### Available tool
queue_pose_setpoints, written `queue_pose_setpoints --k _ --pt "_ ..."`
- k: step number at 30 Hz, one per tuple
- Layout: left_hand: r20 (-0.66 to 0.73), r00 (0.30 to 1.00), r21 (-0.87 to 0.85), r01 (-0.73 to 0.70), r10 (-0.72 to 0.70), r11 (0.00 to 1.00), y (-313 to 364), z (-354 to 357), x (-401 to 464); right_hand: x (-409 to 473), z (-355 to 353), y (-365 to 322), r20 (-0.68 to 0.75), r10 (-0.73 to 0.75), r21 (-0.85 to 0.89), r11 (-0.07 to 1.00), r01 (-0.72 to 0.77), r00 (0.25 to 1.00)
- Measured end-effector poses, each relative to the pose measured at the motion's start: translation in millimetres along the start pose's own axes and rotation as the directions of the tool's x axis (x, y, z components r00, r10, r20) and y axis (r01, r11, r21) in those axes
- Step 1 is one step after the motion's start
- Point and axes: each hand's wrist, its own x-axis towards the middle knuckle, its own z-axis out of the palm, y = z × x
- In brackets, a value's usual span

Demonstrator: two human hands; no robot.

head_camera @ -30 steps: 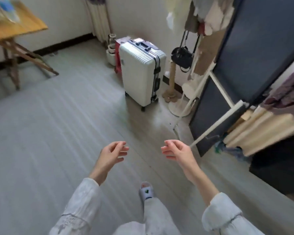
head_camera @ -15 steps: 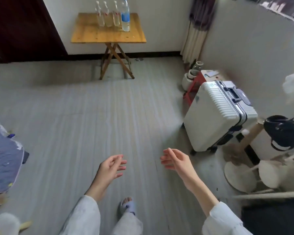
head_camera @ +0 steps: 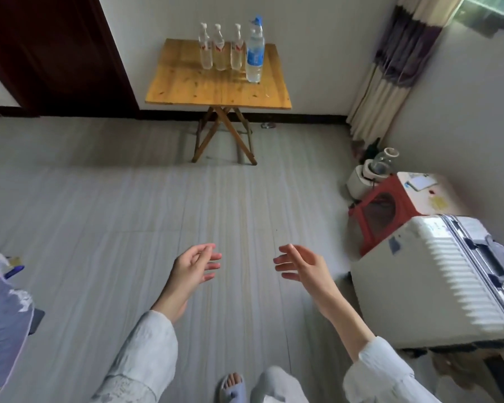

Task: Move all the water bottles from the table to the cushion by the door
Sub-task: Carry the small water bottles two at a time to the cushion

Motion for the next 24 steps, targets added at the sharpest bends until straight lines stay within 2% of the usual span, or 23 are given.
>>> queue_pose_setpoints --k 7,18,24 --pt "-0.002 0.998 0.019 0.057 -0.057 0.998 46 10 132 149 13 -53 0.024 0.023 -0.027 0.999 -0.023 0.999" --pt "-0.018 0.998 0.06 -0.06 0.061 0.996 190 34 378 413 18 -194 0.06 -0.074 -0.057 0.995 0.077 0.995" --pt "-0.02 0.999 0.057 -0.027 0.028 0.998 229 27 492 525 34 -237 0.087 -0.053 -0.111 0.992 0.063 0.995"
